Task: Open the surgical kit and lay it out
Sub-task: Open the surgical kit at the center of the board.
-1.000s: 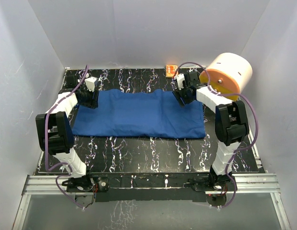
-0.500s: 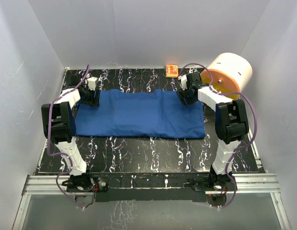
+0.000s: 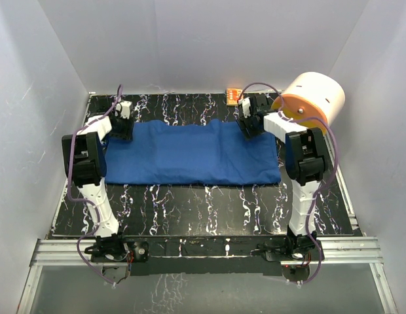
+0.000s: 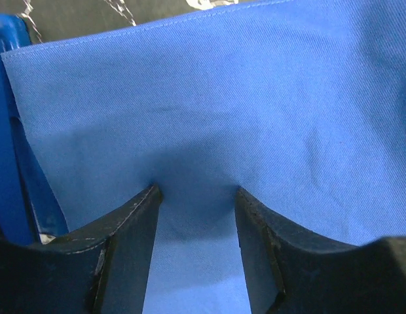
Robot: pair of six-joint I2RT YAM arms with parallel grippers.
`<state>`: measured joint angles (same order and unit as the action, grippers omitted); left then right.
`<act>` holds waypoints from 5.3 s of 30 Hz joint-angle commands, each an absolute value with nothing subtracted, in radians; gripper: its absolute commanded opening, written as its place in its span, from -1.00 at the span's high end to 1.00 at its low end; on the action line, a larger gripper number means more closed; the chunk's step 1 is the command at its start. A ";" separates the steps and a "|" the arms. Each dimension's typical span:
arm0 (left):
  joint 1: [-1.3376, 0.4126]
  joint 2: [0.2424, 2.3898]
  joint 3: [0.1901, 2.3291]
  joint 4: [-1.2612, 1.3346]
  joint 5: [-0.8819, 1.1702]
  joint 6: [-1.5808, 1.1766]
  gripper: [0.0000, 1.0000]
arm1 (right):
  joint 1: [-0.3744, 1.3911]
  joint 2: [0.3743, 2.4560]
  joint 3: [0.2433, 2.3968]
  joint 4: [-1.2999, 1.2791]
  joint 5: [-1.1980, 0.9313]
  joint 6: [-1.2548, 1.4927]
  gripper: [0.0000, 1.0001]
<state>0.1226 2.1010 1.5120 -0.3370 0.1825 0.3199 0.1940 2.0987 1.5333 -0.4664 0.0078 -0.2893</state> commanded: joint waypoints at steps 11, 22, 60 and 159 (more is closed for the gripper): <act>0.144 2.284 1.714 -0.428 0.118 0.322 0.12 | 0.185 2.193 1.639 -0.464 0.024 -0.300 -0.23; 0.144 2.103 1.632 -0.464 0.240 0.313 0.08 | 0.113 2.220 1.817 -0.562 -0.001 -0.335 -0.24; 0.144 2.039 1.598 -0.437 0.282 0.323 0.04 | 0.039 2.253 1.927 -0.596 -0.293 -0.265 0.72; -0.264 1.870 1.607 -0.685 0.741 1.447 -0.43 | 0.228 1.046 1.326 -1.255 -0.949 -0.871 1.00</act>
<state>-0.2604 1.8561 1.5444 -0.5949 0.6445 1.3876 0.2333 1.0855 1.2739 -1.2205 -0.8902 -0.8543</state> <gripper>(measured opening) 0.725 0.079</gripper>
